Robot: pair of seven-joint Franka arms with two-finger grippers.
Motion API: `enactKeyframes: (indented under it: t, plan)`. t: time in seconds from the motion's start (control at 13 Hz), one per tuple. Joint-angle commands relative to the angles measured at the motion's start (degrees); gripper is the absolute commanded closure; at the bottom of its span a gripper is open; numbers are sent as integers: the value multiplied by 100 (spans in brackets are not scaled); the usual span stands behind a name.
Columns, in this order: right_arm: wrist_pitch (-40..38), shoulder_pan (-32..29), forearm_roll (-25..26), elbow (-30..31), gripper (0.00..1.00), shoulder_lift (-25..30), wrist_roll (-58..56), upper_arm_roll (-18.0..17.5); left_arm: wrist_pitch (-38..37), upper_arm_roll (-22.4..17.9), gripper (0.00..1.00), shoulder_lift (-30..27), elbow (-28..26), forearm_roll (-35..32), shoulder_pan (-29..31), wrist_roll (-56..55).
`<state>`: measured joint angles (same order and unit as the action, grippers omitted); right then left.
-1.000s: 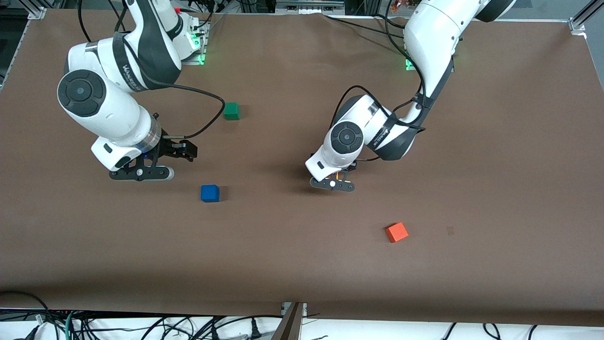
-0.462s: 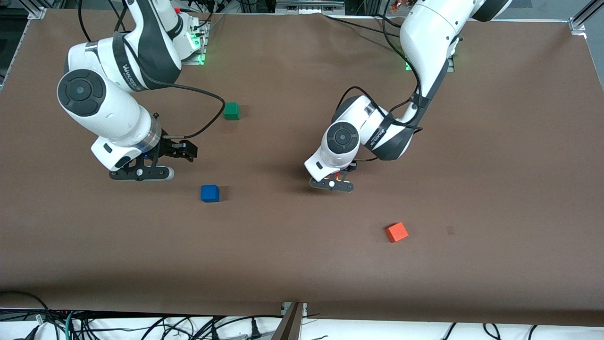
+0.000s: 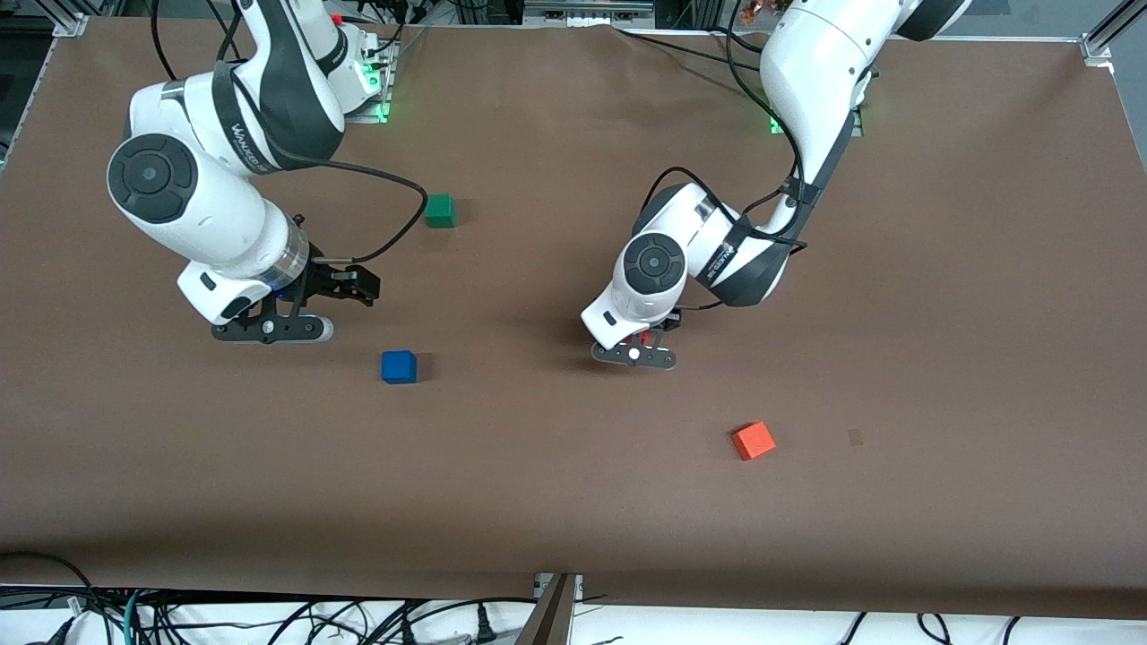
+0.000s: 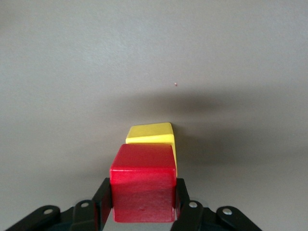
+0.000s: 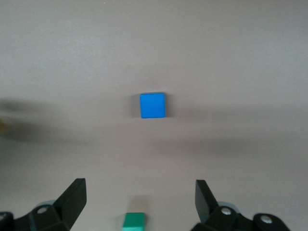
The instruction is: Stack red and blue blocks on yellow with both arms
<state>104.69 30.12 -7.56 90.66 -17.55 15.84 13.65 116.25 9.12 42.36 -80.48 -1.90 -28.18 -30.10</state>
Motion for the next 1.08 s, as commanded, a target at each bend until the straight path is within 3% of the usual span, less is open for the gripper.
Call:
enactKeyframes:
  t: [0.0,0.46,0.77,1.0]
  plan:
    - [235,55,-438,-128,0,-318,323,14,-129,-77,86,123,278,-179,-108,-136]
    - [1508,486,-483,47,0,-1416,518,14,-129,-95,86,273,410,-188,-249,-347]
    - [1747,189,-492,407,0,-1462,-219,32,-129,-156,85,273,410,-188,-249,-338]
    - [2474,65,-509,828,1,-1584,-476,32,-129,-174,84,256,410,-197,-231,-330]
